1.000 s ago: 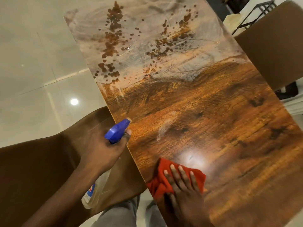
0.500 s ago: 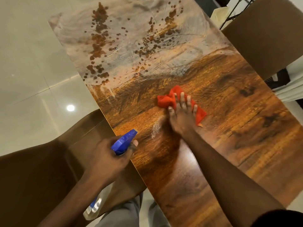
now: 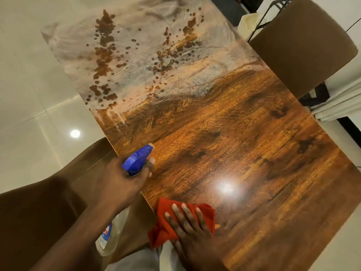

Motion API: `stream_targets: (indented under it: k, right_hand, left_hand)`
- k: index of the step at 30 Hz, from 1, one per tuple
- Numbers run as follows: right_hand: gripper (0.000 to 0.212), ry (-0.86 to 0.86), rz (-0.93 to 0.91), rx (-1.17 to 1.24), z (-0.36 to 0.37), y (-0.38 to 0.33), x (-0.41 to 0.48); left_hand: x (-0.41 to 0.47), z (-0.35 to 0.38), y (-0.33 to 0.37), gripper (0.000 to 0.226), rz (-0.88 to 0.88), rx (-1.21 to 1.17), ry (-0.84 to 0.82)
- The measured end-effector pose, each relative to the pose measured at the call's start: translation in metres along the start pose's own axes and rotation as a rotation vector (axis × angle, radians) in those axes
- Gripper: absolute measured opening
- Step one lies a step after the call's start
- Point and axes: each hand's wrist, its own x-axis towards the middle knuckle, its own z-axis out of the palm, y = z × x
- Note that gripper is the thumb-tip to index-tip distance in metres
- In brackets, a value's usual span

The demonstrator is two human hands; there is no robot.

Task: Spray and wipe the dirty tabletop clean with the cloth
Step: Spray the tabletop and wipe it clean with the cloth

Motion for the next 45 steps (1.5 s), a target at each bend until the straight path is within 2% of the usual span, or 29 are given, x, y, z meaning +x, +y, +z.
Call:
stream_targets:
  k: [4, 7, 11, 15, 18, 21, 23, 26, 29, 32, 35, 37, 42, 45]
  right_hand:
    - [0.083, -0.019, 0.121, 0.019, -0.012, 0.062, -0.016]
    - [0.073, 0.024, 0.317, 0.087, -0.044, 0.129, 0.011]
    - [0.075, 0.084, 0.659, 0.275, -0.100, 0.212, 0.103]
    - [0.070, 0.114, 0.763, 0.330, -0.142, 0.244, 0.221]
    - [0.067, 0.060, 0.678, 0.325, -0.160, 0.210, 0.300]
    - [0.069, -0.008, 0.482, 0.256, -0.160, 0.138, 0.352]
    - [0.070, -0.048, 0.322, 0.211, -0.152, 0.081, 0.364]
    - [0.069, -0.086, 0.080, 0.127, -0.132, 0.007, 0.353]
    - [0.070, -0.120, -0.109, 0.067, -0.115, -0.031, 0.317]
    - [0.073, -0.146, -0.222, 0.031, -0.101, -0.037, 0.270]
    - [0.066, -0.180, -0.295, 0.051, -0.088, -0.032, 0.213]
    - [0.064, -0.203, -0.310, 0.047, -0.074, -0.027, 0.167]
    - [0.064, -0.215, -0.275, 0.011, -0.027, -0.010, 0.035]
    - [0.062, -0.207, -0.215, 0.019, -0.007, -0.002, -0.048]
  left_hand:
    - [0.022, -0.003, 0.010, 0.078, 0.008, -0.038, 0.010]
    - [0.038, -0.006, 0.019, 0.062, 0.010, -0.020, -0.004]
    - [0.053, -0.011, 0.021, 0.069, 0.054, -0.061, 0.013]
    - [0.055, -0.018, 0.015, 0.070, 0.069, -0.089, 0.043]
    - [0.044, -0.023, 0.004, 0.073, 0.063, -0.091, 0.064]
    - [0.028, -0.027, -0.007, 0.060, 0.037, -0.121, 0.114]
    - [0.016, -0.029, -0.014, 0.052, 0.030, -0.143, 0.138]
    - [0.000, -0.033, -0.022, 0.053, 0.021, -0.146, 0.168]
    - [-0.020, -0.033, -0.027, 0.056, 0.037, -0.094, 0.194]
    - [-0.041, -0.032, -0.031, 0.053, 0.056, -0.096, 0.212]
    - [-0.067, -0.029, -0.033, 0.040, 0.070, -0.086, 0.207]
    - [-0.086, -0.025, -0.037, 0.033, 0.102, -0.074, 0.210]
    - [-0.155, -0.008, -0.046, 0.063, 0.102, -0.125, 0.231]
    - [-0.202, 0.005, -0.059, 0.061, 0.100, -0.180, 0.210]
